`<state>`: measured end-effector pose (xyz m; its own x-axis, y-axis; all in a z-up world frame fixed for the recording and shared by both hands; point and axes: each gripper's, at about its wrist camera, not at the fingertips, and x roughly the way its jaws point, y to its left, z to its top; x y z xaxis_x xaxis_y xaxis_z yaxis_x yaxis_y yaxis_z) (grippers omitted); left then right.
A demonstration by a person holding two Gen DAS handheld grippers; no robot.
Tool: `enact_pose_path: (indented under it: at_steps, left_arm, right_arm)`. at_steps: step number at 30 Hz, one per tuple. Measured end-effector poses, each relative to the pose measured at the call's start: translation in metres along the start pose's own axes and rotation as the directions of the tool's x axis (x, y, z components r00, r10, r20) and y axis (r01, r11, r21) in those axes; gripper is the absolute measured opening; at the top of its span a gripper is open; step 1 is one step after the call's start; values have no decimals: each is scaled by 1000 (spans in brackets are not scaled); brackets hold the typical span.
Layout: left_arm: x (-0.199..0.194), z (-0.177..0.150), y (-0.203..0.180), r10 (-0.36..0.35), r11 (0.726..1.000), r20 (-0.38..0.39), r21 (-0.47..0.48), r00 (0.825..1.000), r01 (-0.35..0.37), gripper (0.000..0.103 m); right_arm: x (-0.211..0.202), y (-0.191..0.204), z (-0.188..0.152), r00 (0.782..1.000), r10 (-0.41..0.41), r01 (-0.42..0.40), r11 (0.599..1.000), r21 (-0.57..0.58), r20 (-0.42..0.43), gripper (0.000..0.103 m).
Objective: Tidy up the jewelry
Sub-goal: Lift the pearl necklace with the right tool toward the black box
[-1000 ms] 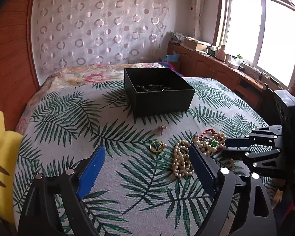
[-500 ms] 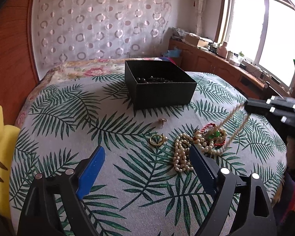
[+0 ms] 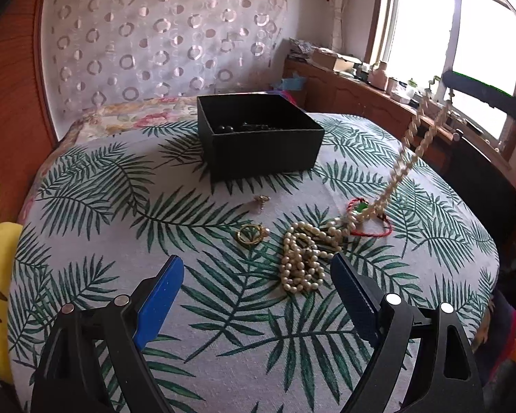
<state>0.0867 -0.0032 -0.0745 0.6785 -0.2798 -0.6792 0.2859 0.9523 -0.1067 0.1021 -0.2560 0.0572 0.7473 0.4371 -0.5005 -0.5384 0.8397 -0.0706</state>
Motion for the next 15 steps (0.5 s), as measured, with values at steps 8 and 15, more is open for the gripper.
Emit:
enact_pose_path:
  at_steps: [8,15]
  left_arm:
    - [1,-1,-6,-20,1000,-5,11,1000,20,77]
    - [3,1,-10,-43,999,-13,5,999,43,69]
  right_arm:
    - [-16,-16,13,999,-24,23,1000,18,47,8]
    - [-3,-22,-7,999,-51,51,998,31,-18,8]
